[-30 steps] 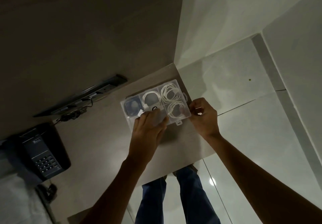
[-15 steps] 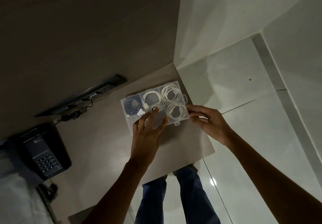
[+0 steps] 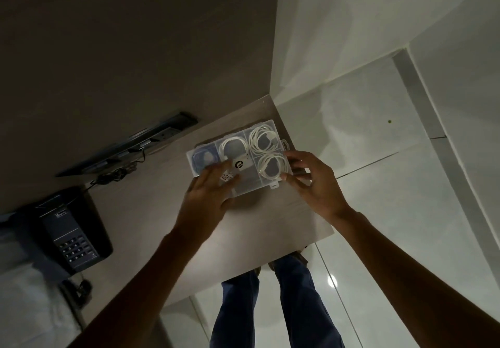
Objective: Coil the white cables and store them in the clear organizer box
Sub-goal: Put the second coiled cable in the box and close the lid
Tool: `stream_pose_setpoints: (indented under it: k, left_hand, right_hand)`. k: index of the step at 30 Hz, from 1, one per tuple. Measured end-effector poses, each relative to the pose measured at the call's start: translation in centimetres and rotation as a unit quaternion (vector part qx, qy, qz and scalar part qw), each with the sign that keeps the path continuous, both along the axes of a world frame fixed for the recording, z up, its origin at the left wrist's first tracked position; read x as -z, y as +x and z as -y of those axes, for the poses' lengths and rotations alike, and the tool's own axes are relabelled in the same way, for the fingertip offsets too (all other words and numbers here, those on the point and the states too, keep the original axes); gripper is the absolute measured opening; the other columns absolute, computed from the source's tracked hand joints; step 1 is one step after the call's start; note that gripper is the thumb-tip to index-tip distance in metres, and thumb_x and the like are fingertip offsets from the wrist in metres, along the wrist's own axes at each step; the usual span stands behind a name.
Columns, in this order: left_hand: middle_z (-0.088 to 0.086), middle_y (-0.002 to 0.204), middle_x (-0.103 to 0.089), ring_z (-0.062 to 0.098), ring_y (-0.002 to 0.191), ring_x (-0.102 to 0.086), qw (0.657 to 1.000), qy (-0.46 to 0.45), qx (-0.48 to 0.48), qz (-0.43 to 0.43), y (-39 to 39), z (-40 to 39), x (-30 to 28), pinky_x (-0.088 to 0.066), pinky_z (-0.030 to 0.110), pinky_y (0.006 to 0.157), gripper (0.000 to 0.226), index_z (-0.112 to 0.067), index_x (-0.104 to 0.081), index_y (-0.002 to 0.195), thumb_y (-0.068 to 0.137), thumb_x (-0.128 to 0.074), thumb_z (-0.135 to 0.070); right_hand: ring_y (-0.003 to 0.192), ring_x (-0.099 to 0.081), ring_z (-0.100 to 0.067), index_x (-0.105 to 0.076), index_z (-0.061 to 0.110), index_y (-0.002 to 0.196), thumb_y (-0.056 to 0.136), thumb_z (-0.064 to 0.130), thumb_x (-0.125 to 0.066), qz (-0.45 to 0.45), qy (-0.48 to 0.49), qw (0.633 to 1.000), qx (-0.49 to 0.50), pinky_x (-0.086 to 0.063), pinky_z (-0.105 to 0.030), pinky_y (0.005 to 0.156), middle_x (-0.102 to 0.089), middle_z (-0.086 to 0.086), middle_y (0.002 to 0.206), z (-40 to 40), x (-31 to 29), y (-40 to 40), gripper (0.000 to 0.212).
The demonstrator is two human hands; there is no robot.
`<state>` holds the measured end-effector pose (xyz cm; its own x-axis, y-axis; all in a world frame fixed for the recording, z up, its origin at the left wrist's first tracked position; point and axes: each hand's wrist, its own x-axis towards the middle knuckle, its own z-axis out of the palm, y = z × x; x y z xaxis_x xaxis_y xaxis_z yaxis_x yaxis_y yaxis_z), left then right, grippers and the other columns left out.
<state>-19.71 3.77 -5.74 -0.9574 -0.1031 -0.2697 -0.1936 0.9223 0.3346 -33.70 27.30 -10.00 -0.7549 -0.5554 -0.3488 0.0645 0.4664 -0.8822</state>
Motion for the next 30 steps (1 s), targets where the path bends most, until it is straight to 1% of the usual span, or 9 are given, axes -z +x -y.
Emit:
stream_pose_setpoints:
  k: [5, 7, 9, 13, 16, 18, 22, 27, 30]
  left_hand:
    - [0.016, 0.157, -0.051, 0.042, 0.144, -0.05, 0.999, -0.02, 0.029, -0.017, 1.1, 1.6, 0.5, -0.047, 0.047, 0.104, 0.071, -0.015, -0.064, 0.142, 0.077, -0.091, -0.027]
    - [0.013, 0.161, -0.046, 0.039, 0.146, -0.047, 0.999, -0.031, 0.032, -0.018, 1.3, 1.8, 0.8, -0.044, 0.041, 0.102, 0.073, -0.018, -0.061, 0.145, 0.078, -0.089, -0.03]
    - [0.012, 0.163, -0.043, 0.038, 0.147, -0.045, 0.999, -0.036, 0.029, -0.021, 1.6, 1.5, 1.0, -0.044, 0.041, 0.102, 0.074, -0.019, -0.059, 0.147, 0.08, -0.086, -0.029]
    - [0.015, 0.164, -0.041, 0.04, 0.15, -0.042, 0.998, -0.059, 0.029, -0.01, 1.8, 1.1, 1.5, -0.057, 0.046, 0.098, 0.074, -0.018, -0.056, 0.15, 0.083, -0.086, -0.027]
    - [0.015, 0.167, -0.037, 0.039, 0.154, -0.036, 0.996, -0.076, 0.041, -0.008, 2.1, 0.9, 1.9, -0.058, 0.046, 0.098, 0.072, -0.019, -0.051, 0.153, 0.089, -0.08, -0.029]
    - [0.016, 0.169, -0.032, 0.038, 0.156, -0.031, 0.994, -0.093, 0.055, 0.001, 2.2, 0.8, 2.2, -0.057, 0.046, 0.103, 0.069, -0.019, -0.047, 0.156, 0.094, -0.072, -0.032]
    - [0.017, 0.166, -0.036, 0.04, 0.154, -0.035, 0.987, -0.141, 0.073, 0.004, 2.2, 0.5, 2.6, -0.05, 0.042, 0.106, 0.071, -0.016, -0.047, 0.156, 0.094, -0.075, -0.039]
    - [0.021, 0.167, -0.033, 0.045, 0.154, -0.033, 0.985, -0.16, 0.066, -0.023, 2.5, 0.3, 3.4, -0.038, 0.049, 0.112, 0.076, -0.01, -0.043, 0.158, 0.089, -0.074, -0.014]
    - [0.022, 0.167, -0.032, 0.045, 0.152, -0.035, 0.985, -0.158, 0.063, -0.016, 1.7, 0.6, 2.9, -0.046, 0.048, 0.109, 0.078, -0.009, -0.042, 0.158, 0.087, -0.073, -0.007]
  right_hand:
    - [0.12, -0.071, -0.021, -0.056, 0.02, 0.152, 0.089, 0.012, -0.084, -0.072, -0.003, 0.992, -0.107, -0.059, -0.028, 0.104, -0.058, -0.009, 0.146, 0.2, 0.5, -0.4, 0.069]
    - [0.127, -0.068, -0.022, -0.052, 0.021, 0.155, 0.086, 0.013, -0.087, -0.07, 0.006, 0.989, -0.132, -0.059, -0.033, 0.105, -0.054, -0.008, 0.152, 0.0, 1.0, -0.4, 0.078]
    - [0.13, -0.066, -0.018, -0.051, 0.022, 0.156, 0.086, 0.013, -0.087, -0.078, 0.01, 0.989, -0.129, -0.059, -0.034, 0.105, -0.051, -0.006, 0.156, -0.3, 1.7, -0.1, 0.079]
    - [0.136, -0.058, 0.001, -0.058, 0.016, 0.15, 0.087, 0.001, -0.083, -0.018, -0.059, 0.996, -0.063, -0.056, -0.019, 0.101, -0.046, -0.01, 0.157, 0.3, 2.7, 1.3, 0.07]
    - [0.139, -0.056, -0.015, -0.056, 0.018, 0.152, 0.087, 0.012, -0.084, -0.073, -0.035, 0.995, -0.055, -0.058, -0.032, 0.107, -0.049, -0.01, 0.156, 0.5, 3.0, 1.9, 0.071]
    - [0.136, -0.057, -0.025, -0.055, 0.019, 0.153, 0.089, 0.027, -0.08, -0.13, -0.005, 0.989, -0.063, -0.06, -0.044, 0.106, -0.053, -0.006, 0.156, 0.5, 3.1, 2.1, 0.069]
    - [0.133, -0.059, -0.026, -0.057, 0.017, 0.151, 0.089, 0.032, -0.083, -0.211, 0.038, 0.975, -0.062, -0.06, -0.047, 0.105, -0.06, -0.006, 0.154, 0.2, 3.8, 2.7, 0.069]
    - [0.12, -0.067, -0.028, -0.065, 0.015, 0.144, 0.092, 0.04, -0.08, -0.286, 0.085, 0.953, -0.043, -0.062, -0.047, 0.094, -0.069, -0.007, 0.144, 0.6, 4.6, 3.2, 0.06]
    - [0.108, -0.07, -0.029, -0.067, 0.019, 0.142, 0.092, 0.044, -0.081, -0.325, 0.123, 0.937, -0.038, -0.061, -0.046, 0.081, -0.073, -0.004, 0.138, 1.3, 4.4, 3.3, 0.058]
